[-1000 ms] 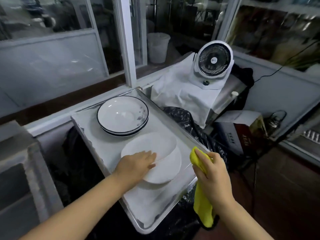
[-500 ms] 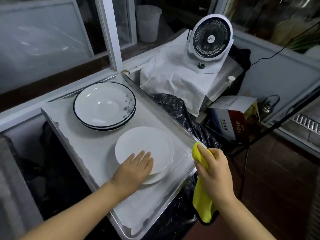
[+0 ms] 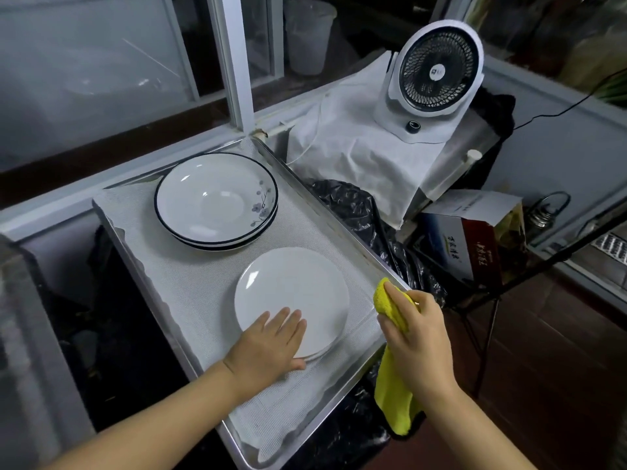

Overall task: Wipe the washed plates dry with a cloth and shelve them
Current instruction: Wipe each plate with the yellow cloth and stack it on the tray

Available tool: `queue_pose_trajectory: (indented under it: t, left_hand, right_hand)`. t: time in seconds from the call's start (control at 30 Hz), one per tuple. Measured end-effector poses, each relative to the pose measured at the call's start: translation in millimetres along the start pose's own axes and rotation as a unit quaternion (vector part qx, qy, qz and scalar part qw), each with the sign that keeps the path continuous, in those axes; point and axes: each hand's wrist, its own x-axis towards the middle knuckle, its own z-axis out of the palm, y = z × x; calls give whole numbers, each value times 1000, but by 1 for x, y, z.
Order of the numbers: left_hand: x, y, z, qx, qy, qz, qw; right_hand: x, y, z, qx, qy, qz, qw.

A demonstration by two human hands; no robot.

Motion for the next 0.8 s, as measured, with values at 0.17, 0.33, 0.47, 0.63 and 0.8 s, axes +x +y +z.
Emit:
queue_pose_trajectory:
  t: [0.17,0.33,0.47,0.63,0.8]
  left_hand:
    - [-7,-1,0,15,0,-6,1000]
    - [-13,0,-3,15,1,-23,1000]
    - [-17,-3,-14,3,48,-54,997]
    - [-54,-19,-44,27,134,-155,978]
    - [-94,-32,-72,33,143,-283,948]
  right_hand:
    - [5,-6,12,2,-11,-35,999]
    - [20,-25,34,-18,-69,-77,994]
    - [48,-53,60,-40,-95,-139,985]
    - [88,-90,102,-117,-155,-129,972]
    - [71,-83,138,-236,-159,-165,944]
